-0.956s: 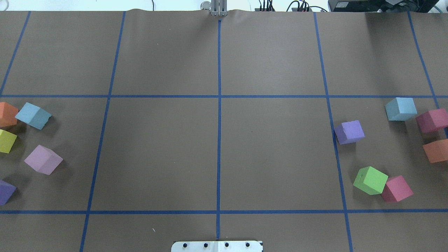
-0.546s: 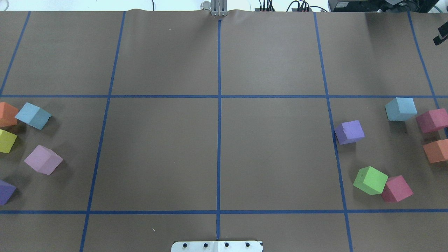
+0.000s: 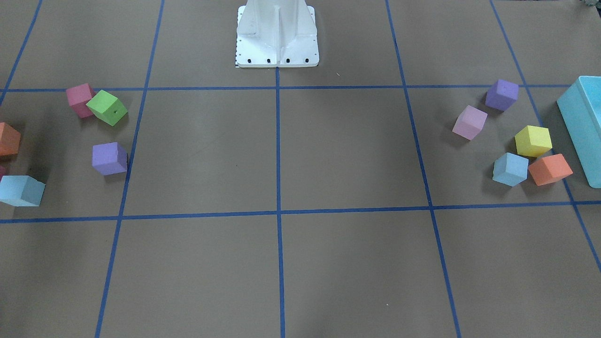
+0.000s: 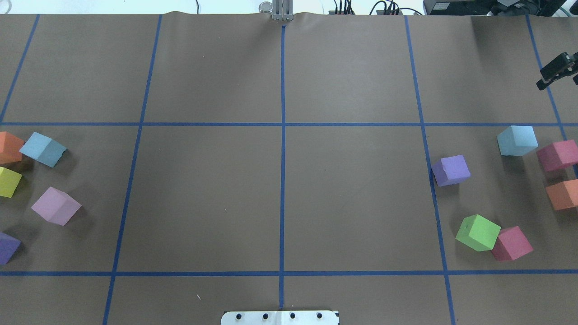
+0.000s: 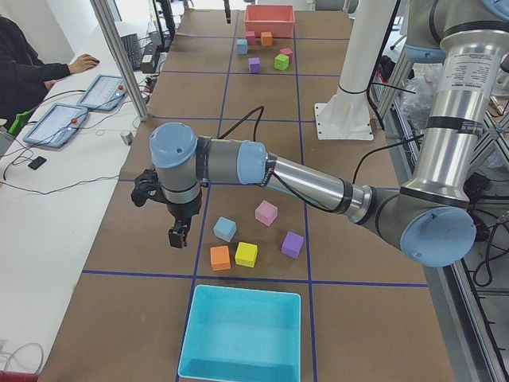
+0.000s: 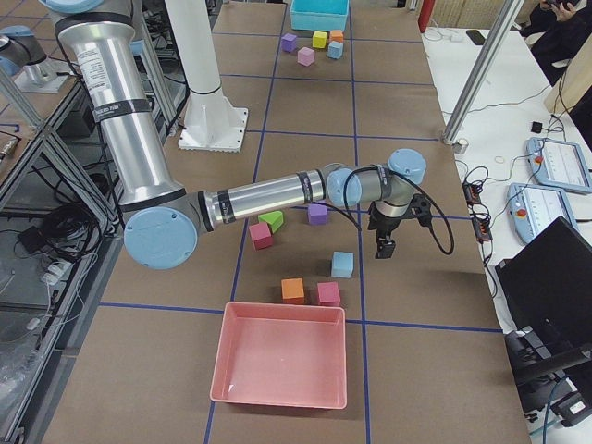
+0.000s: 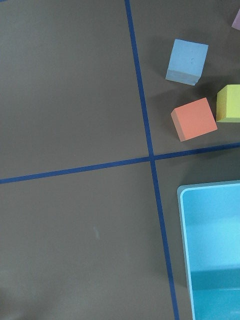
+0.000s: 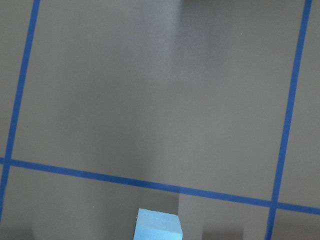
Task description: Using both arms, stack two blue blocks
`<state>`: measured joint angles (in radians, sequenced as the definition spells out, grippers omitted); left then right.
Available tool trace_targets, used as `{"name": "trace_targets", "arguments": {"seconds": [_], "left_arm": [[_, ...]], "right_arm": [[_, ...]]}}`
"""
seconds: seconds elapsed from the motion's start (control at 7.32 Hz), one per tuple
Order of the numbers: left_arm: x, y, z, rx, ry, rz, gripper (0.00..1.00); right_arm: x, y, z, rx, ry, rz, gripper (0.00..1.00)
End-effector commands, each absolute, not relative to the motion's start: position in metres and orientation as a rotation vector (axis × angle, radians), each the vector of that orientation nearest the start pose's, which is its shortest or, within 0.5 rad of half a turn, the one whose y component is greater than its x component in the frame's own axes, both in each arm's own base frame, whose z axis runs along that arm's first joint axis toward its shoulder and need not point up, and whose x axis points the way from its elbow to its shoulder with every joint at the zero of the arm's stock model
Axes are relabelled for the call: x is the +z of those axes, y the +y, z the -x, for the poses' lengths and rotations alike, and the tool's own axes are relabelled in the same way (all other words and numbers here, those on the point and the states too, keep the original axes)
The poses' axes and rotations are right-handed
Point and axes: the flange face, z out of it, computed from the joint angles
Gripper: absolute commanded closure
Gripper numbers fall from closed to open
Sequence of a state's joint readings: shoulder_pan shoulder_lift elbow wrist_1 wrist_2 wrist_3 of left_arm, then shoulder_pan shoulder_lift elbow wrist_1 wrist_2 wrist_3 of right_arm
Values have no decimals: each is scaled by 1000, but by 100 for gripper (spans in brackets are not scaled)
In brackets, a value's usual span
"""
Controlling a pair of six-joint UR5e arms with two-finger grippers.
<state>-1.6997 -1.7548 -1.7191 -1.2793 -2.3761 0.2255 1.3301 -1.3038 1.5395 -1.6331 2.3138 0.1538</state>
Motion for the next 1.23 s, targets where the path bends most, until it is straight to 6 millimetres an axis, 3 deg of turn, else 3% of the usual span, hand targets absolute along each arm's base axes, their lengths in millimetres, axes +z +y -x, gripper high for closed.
{"name": "trace_targets", "arguments": {"seconds": [0.0,0.41,0.68,1.09], "left_arm": [[514,-537,132,110,785,-186,2],[514,-537,132,110,785,-185,2],[514,-536,132,109,785,-187,2],[512,-536,132,110,784,-190,2]], "right_arm": [[554,-592,104,-152,-756,28,0],[593,-595,140,-148,-776,-5,0],[590,-593,159,-118,-788,-1,0],[596,-591,163,-120,-769,3,0]]}}
